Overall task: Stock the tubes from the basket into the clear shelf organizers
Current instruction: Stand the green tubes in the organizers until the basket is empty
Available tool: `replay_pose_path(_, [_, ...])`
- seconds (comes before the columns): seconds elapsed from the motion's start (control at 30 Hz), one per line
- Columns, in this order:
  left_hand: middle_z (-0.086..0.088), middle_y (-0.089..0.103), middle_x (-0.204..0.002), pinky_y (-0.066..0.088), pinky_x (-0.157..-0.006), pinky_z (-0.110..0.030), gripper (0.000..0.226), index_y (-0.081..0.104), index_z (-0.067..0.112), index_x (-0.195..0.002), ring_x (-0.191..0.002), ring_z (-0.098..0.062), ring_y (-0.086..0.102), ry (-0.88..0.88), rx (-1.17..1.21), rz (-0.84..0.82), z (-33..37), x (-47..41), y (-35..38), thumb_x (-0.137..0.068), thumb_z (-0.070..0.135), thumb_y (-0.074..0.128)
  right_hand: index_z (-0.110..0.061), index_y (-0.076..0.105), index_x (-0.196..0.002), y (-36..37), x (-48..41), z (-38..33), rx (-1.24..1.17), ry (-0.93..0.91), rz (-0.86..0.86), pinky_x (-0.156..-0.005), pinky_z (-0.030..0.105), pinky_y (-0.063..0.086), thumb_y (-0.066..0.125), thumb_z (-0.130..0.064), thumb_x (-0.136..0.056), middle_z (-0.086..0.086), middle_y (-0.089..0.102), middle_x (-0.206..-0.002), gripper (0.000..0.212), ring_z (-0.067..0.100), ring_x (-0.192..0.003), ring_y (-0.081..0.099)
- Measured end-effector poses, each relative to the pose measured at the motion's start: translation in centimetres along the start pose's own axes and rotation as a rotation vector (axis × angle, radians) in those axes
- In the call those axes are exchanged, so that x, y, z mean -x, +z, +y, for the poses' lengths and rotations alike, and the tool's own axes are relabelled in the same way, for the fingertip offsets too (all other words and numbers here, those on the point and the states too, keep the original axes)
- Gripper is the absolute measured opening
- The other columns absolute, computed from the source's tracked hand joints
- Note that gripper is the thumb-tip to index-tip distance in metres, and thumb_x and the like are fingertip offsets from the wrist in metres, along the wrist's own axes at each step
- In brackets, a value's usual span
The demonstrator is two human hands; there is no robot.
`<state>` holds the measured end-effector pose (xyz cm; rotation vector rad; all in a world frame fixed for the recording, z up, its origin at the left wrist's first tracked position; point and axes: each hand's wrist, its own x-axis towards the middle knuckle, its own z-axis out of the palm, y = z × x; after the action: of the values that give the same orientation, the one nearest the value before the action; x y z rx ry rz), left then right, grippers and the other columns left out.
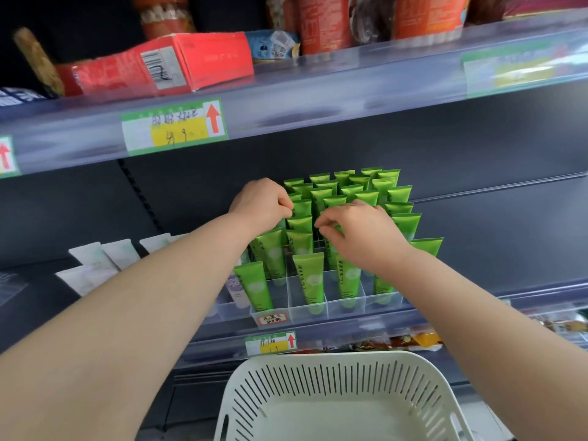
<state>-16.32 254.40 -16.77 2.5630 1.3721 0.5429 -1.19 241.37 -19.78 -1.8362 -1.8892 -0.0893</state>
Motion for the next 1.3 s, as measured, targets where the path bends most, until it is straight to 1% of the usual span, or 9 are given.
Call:
replay_pose_path(0.2, [0.026,0.057,-0.070,0.050,-0.082,-0.027,0.006,0.076,0.028,-0.082,-0.085,-0.006,0.062,-0.052,0.012,0.012,-3.2,2.1,-1.8,-0.078,0.024,0.077,-0.031,0.063,-0.111,1.1,-0.6,-3.4,-0.025,-0.053,-0.024,-0.093,0.044,0.039,0.049,-0.030,-0.094,-0.010,0.067,-0.107,0.022,0.020,-0.112,0.048])
replay_pose_path(0.33, [0.016,0.068,-0.088,0.049,-0.083,-0.028,0.009,0.076,0.028,-0.087,-0.090,-0.008,0.062,-0.080,0.026,0.027,-4.7,3.4,-2.1,-0.083,0.021,0.071,-0.029,0.062,-0.115,2.6,-1.2,-5.9,-0.009,-0.154,-0.100,-0.095,0.045,0.036,0.056,-0.033,-0.091,-0.008,0.064,-0.114,0.026,0.018,-0.119,0.043])
replay_pose_path(0.5, [0.012,0.070,-0.104,0.051,-0.089,-0.034,0.019,0.075,0.028,-0.093,-0.099,-0.013,0.062,-0.097,0.022,0.052,-5.4,4.3,-2.2,-0.087,0.016,0.062,-0.031,0.064,-0.111,4.7,-1.7,-8.0,0.101,-0.228,-0.135,-0.084,0.038,0.032,0.052,-0.032,-0.092,-0.008,0.064,-0.111,0.022,0.019,-0.117,0.041])
replay_pose_path(0.63, [0.011,0.070,-0.106,0.050,-0.090,-0.036,0.020,0.075,0.027,-0.096,-0.101,-0.014,0.062,-0.078,0.020,0.064,-5.8,4.8,-2.1,-0.089,0.015,0.060,-0.035,0.067,-0.107,5.0,-1.6,-8.2,0.123,-0.202,-0.100,-0.081,0.036,0.025,0.049,-0.030,-0.094,-0.006,0.065,-0.100,0.023,0.017,-0.113,0.043])
replay_pose_path(0.77, [0.011,0.069,-0.106,0.051,-0.089,-0.036,0.023,0.075,0.028,-0.097,-0.102,-0.015,0.061,-0.078,0.018,0.075,-5.8,5.0,-1.9,-0.090,0.014,0.059,-0.035,0.068,-0.102,4.4,-1.2,-7.5,0.171,-0.184,-0.080,-0.084,0.037,0.025,0.050,-0.029,-0.093,-0.007,0.065,-0.092,0.021,0.017,-0.111,0.043])
replay_pose_path(0.93, [0.013,0.069,-0.098,0.051,-0.083,-0.032,0.016,0.075,0.029,-0.091,-0.095,-0.013,0.062,-0.056,0.032,0.054,-5.0,4.9,-1.3,-0.087,0.018,0.064,-0.035,0.068,-0.105,4.1,-0.8,-7.2,0.179,-0.170,-0.105,-0.085,0.038,0.026,0.048,-0.029,-0.094,-0.006,0.065,-0.097,0.024,0.017,-0.115,0.041])
replay_pose_path(1.07, [0.012,0.069,-0.102,0.044,-0.077,-0.024,0.018,0.072,0.030,-0.104,-0.096,-0.012,0.062,-0.019,-0.009,-0.030,-4.3,4.4,-0.7,-0.085,0.029,0.069,-0.036,0.066,-0.108,3.4,-0.3,-6.5,0.117,-0.145,-0.125,-0.087,0.039,0.031,0.048,-0.042,-0.092,-0.012,0.067,-0.099,0.025,0.016,-0.117,0.041])
replay_pose_path(1.17, [0.007,0.068,-0.109,0.047,-0.084,-0.029,0.024,0.070,0.028,-0.111,-0.100,-0.016,0.060,0.003,-0.094,-0.094,-3.8,4.1,-0.3,-0.087,0.031,0.068,-0.034,0.066,-0.109,2.7,0.1,-5.7,0.062,-0.115,-0.072,-0.085,0.040,0.034,0.046,-0.042,-0.094,-0.009,0.068,-0.099,0.026,0.019,-0.115,0.043])
replay_pose_path(1.3, [0.002,0.066,-0.112,0.046,-0.087,-0.033,0.021,0.070,0.025,-0.111,-0.103,-0.021,0.058,0.004,-0.173,-0.109,-3.3,3.9,0.0,-0.091,0.028,0.065,-0.027,0.065,-0.105,2.5,0.0,-4.7,0.108,-0.079,-0.024,-0.076,0.035,0.027,0.039,-0.033,-0.099,-0.006,0.068,-0.100,0.028,0.020,-0.112,0.043])
